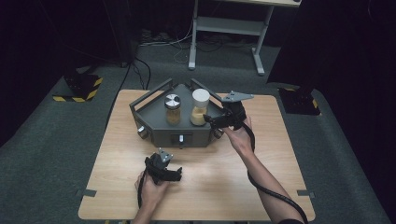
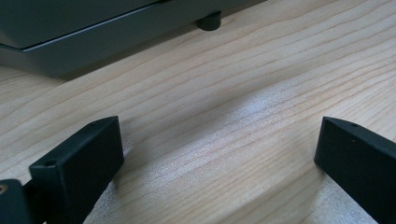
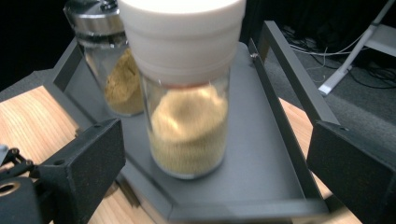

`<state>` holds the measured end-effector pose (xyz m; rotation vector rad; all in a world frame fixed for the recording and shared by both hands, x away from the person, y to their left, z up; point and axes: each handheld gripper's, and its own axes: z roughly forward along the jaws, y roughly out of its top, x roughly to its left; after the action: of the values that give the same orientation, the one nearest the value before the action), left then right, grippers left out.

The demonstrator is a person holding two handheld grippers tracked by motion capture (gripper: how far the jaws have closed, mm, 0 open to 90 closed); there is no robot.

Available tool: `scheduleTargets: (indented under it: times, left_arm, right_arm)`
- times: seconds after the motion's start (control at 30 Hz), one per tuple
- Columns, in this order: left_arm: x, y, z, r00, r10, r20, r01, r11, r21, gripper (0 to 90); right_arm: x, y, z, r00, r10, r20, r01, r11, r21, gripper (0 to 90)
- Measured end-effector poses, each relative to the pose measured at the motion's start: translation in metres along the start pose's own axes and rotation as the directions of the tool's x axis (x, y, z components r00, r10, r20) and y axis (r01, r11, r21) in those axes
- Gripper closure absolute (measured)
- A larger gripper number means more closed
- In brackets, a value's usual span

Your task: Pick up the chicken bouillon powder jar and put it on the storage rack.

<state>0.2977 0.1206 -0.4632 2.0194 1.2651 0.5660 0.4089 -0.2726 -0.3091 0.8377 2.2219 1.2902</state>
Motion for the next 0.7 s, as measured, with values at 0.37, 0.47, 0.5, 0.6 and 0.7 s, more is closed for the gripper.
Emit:
scheduleTargets:
  times: [0.37,0.47,0.5,0.6,0.7]
  left_arm:
    - [0.0,0.0,0.0,1.0,0.0,0.0,0.0,1.0,0.0,1.2]
    - [0.0,0.0,0.0,1.0,0.0,0.0,0.0,1.0,0.0,1.2]
    - [0.0,0.0,0.0,1.0,0.0,-0.001,0.0,1.0,0.001,1.1]
    - [0.0,0.0,0.0,1.0,-0.001,-0.002,0.001,1.0,0.001,0.8]
    - [0.0,0.0,0.0,1.0,-0.001,-0.002,0.001,1.0,0.001,0.8]
  right_arm:
    - [0.002,-0.046,-0.032,0.9994,0.028,0.022,-0.028,1.0,0.004,3.8]
    - [0.002,-0.061,-0.04,0.9988,0.039,0.029,-0.039,0.999,0.015,3.8]
    - [0.002,-0.064,-0.042,0.9986,0.042,0.031,-0.043,0.999,0.019,3.8]
    - [0.005,-0.084,-0.051,0.9976,0.047,0.051,-0.049,0.998,0.038,3.7]
    - [0.005,-0.096,-0.053,0.9965,0.056,0.062,-0.059,0.997,0.053,3.6]
